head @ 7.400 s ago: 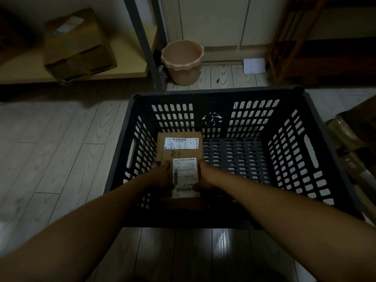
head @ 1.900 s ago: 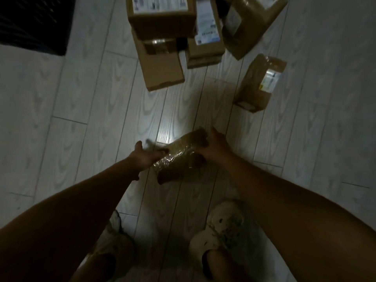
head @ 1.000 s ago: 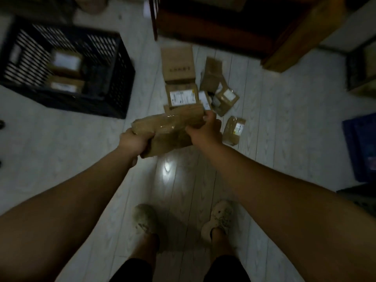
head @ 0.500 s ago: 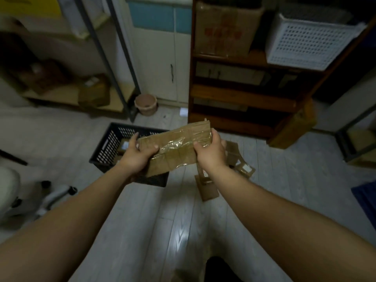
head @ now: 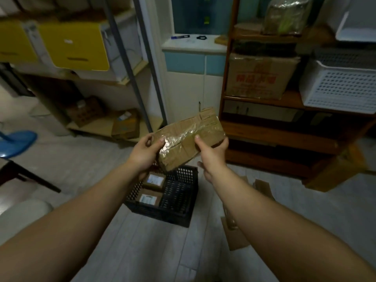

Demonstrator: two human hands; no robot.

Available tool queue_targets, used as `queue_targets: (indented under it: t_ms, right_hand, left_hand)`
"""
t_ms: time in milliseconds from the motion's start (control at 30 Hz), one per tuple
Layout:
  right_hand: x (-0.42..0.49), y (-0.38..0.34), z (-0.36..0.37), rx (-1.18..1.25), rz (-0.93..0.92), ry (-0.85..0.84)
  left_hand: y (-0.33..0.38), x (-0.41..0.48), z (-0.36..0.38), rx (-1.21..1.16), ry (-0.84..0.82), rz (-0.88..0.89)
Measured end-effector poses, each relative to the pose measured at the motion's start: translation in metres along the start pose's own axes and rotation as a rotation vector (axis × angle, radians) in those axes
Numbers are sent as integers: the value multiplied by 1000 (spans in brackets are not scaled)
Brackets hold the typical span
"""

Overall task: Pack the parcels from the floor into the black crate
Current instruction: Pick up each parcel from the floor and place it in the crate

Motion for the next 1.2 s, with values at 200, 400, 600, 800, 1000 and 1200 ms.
queue_targets:
  t_ms: [200,400,600,800,1000,1200]
  right_hand:
    - [47,4,41,-186,-2,-80]
    - [66,52,129,-344,-108,83]
    - [72,79,175,-679,-159,90]
    - [112,110,164,-758,-80,62]
    - [188,202,144,-836,20,59]
    - [296,349,109,-869,100,138]
  left_hand:
    - [1,71,-80,64,-172,-76]
    - [-7,151,-147,152,-172,-117]
    - [-15,200,-175,206,-360,-117]
    - [-45,247,-158,367,-462,-29]
    - [-154,317,-136,565,-494,-49]
    - [-330,398,-107,531,-556,-23]
Point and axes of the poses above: each hand's wrist, its own x-axis towards the middle knuckle, its own z-axis out of the palm, y = z × x, the point moved 2 cm from there along x, towards the middle knuckle, and after that the axes turned 1 degree about -y, right-handed, at the moved point
